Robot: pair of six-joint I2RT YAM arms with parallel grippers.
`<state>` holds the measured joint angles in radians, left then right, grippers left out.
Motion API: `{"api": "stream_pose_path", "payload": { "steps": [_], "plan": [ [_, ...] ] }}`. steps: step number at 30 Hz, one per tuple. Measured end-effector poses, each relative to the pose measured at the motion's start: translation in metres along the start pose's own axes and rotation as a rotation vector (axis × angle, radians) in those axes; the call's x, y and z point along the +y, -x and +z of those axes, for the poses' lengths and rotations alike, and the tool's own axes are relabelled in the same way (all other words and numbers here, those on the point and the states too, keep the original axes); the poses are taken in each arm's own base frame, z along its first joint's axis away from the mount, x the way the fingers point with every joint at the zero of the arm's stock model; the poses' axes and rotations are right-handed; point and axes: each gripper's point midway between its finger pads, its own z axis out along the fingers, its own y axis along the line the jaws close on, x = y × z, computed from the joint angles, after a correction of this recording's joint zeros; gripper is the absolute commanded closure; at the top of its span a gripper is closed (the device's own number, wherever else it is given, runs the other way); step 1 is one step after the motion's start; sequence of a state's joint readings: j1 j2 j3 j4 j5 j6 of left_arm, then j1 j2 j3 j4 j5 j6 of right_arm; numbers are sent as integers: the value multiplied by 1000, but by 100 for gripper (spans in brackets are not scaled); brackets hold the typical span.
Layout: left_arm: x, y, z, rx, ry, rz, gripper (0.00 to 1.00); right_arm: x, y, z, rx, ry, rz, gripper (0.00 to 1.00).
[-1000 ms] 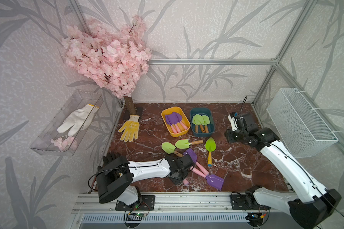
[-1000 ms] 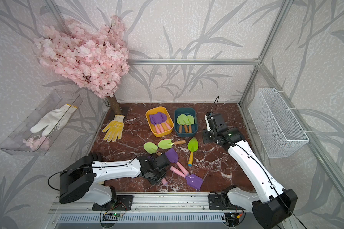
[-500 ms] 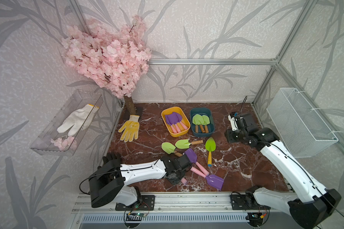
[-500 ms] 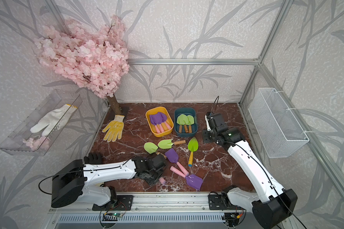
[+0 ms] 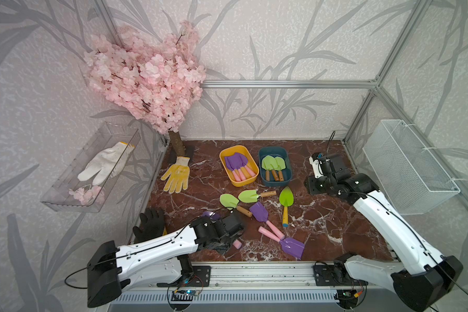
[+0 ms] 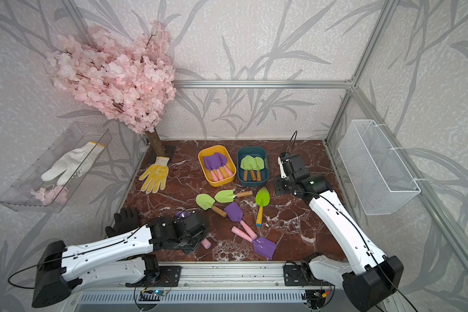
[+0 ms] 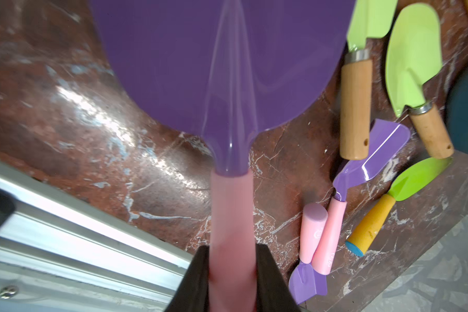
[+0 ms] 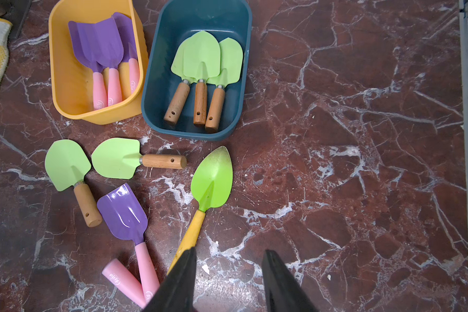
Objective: Sort the small shovels by color and place them into the storage box
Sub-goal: Pick up the shovel from the center of the board, then place the shovel in the storage box.
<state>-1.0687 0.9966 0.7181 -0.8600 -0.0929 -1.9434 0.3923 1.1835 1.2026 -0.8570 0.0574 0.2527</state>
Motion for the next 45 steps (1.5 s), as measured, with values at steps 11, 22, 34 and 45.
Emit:
{"api": "stream_pose_path", "payload": {
  "steps": [11,22,34,45],
  "plan": [
    [-36,42,-84,-124,-58,148,95,8,1,3,4,40,17,56],
    [-134,50,-120,-182,-67,482,94,8,2,1,-2,42,17,55],
    [-211,103,-81,-87,-15,582,94,7,2,-4,-12,42,17,55],
    [-266,132,-13,13,41,621,96,6,-4,-3,6,41,17,55]
  ]
}}
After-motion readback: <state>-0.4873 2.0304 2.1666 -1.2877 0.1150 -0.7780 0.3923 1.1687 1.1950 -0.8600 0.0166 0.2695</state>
